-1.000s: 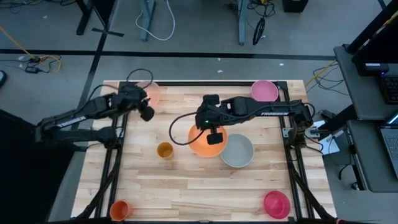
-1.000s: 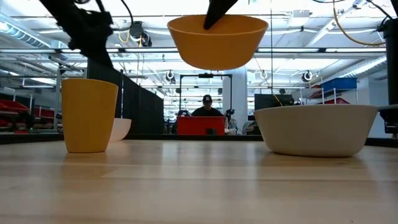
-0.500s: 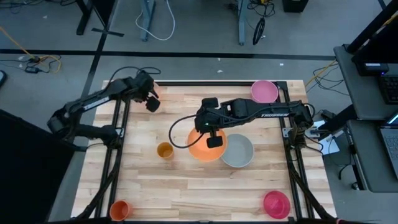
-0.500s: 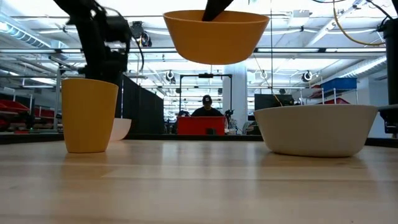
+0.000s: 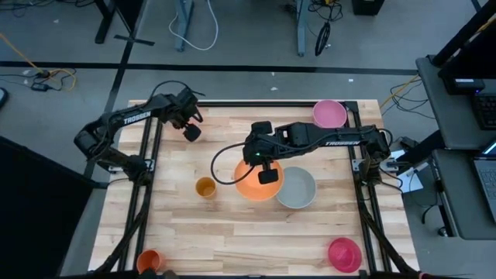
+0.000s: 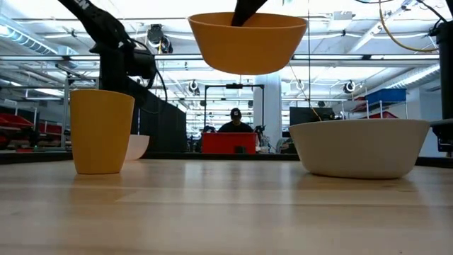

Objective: Nest bowls inside each other

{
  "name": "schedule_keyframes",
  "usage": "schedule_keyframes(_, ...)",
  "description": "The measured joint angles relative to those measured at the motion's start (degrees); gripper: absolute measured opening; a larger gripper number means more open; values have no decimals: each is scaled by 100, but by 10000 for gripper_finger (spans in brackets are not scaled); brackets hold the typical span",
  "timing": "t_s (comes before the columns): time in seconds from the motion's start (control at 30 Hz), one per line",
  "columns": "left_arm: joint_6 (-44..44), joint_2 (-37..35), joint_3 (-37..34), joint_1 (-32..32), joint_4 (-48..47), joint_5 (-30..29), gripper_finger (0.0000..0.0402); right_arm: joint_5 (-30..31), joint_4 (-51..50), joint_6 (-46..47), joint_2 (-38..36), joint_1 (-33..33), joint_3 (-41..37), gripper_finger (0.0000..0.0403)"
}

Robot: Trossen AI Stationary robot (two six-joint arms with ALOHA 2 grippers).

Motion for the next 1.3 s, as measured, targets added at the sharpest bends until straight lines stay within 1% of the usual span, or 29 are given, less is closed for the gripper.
schedule_keyframes(0.17, 120, 155, 0, -2, 131, 65, 258, 0, 2, -92, 0, 0, -2, 0)
schedule_keyframes(0.3, 229, 315, 0, 9, 139, 355, 257, 1, -1, -190, 0, 0, -2, 0)
schedule_keyframes(0.4, 298, 444, 0, 5, 171, 472, 241, 2, -9, -309, 0, 0, -2, 0)
schedule_keyframes(0.47, 297, 528, -2, 7, 240, 472, 215, 3, -21, -380, 0, 0, -2, 0)
schedule_keyframes(0.53, 294, 551, -2, 7, 295, 461, 181, 2, -43, -432, 0, 0, -2, 0)
schedule_keyframes(0.77, 426, 551, -2, 6, 380, 464, 26, 26, -172, -521, 0, -65, -2, 0)
schedule_keyframes(0.8, 452, 551, -2, -8, 375, 462, 13, 26, -192, -521, 0, -85, -2, 0)
schedule_keyframes(0.97, 595, 544, -2, -92, 366, 471, 3, 62, -310, -537, 0, -146, -2, 0)
schedule_keyframes(1.07, 632, 530, 16, -238, 240, 607, 2, 210, -464, -519, -43, -153, -2, 0)
schedule_keyframes(1.13, 694, 501, 80, -410, 55, 646, 1, 332, -520, -424, -125, -151, -2, 0)
schedule_keyframes(1.3, 694, 318, 399, -936, -219, 720, 0, 351, -710, -67, -428, -121, -2, 0)
